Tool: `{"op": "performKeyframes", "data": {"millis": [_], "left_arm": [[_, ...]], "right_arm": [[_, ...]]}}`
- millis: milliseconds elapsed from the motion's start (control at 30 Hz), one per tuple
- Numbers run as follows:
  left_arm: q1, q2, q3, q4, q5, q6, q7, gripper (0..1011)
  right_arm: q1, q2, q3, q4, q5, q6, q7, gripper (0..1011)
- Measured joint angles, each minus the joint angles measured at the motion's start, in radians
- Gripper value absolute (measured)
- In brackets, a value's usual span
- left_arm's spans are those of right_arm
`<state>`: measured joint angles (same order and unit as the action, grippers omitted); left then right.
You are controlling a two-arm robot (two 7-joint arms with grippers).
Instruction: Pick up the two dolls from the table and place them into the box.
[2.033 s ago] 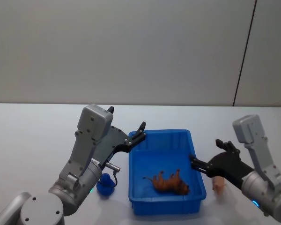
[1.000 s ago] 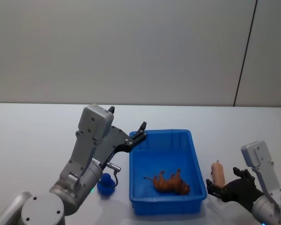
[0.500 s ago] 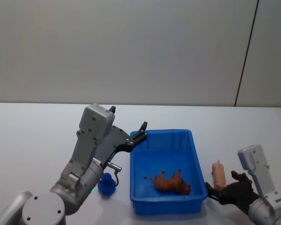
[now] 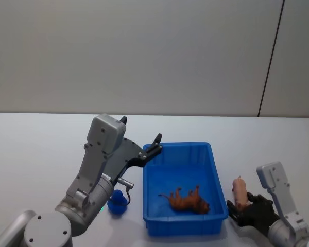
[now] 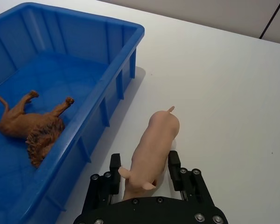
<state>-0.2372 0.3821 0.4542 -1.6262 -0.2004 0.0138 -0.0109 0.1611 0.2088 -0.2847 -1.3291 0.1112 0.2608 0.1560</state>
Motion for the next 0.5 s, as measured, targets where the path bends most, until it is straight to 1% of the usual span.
{"op": "performKeyframes", "data": {"millis": [33, 133, 167, 233, 267, 333, 500], "left_arm": [[0.0, 0.0, 0.0, 0.0, 0.0, 0.0, 0.0, 1002], [0.0, 0.0, 0.0, 0.0, 0.0, 0.0, 0.0, 1001], [0.0, 0.0, 0.0, 0.0, 0.0, 0.0, 0.0, 1001], [0.0, 0.0, 0.0, 0.0, 0.0, 0.0, 0.0, 1002], [0.0, 0.0, 0.0, 0.0, 0.0, 0.0, 0.0, 1002], [0.0, 0.0, 0.0, 0.0, 0.0, 0.0, 0.0, 1002], [0.0, 0.0, 0.0, 0.0, 0.0, 0.0, 0.0, 1002]], "right_arm": [[0.001, -0.001, 0.0, 0.002, 0.0, 0.0, -0.002, 606], [0.005, -0.006, -0.001, 0.012, 0.002, 0.0, -0.014, 547], [0.005, -0.006, -0.001, 0.013, 0.003, 0.0, -0.016, 488], [0.006, -0.008, -0.001, 0.015, 0.003, 0.001, -0.021, 445], [0.007, -0.009, 0.0, 0.018, 0.003, 0.001, -0.027, 390], [0.007, -0.01, 0.0, 0.019, 0.003, 0.001, -0.034, 363], [0.007, -0.011, 0.002, 0.015, -0.002, -0.008, -0.053, 360]]}}
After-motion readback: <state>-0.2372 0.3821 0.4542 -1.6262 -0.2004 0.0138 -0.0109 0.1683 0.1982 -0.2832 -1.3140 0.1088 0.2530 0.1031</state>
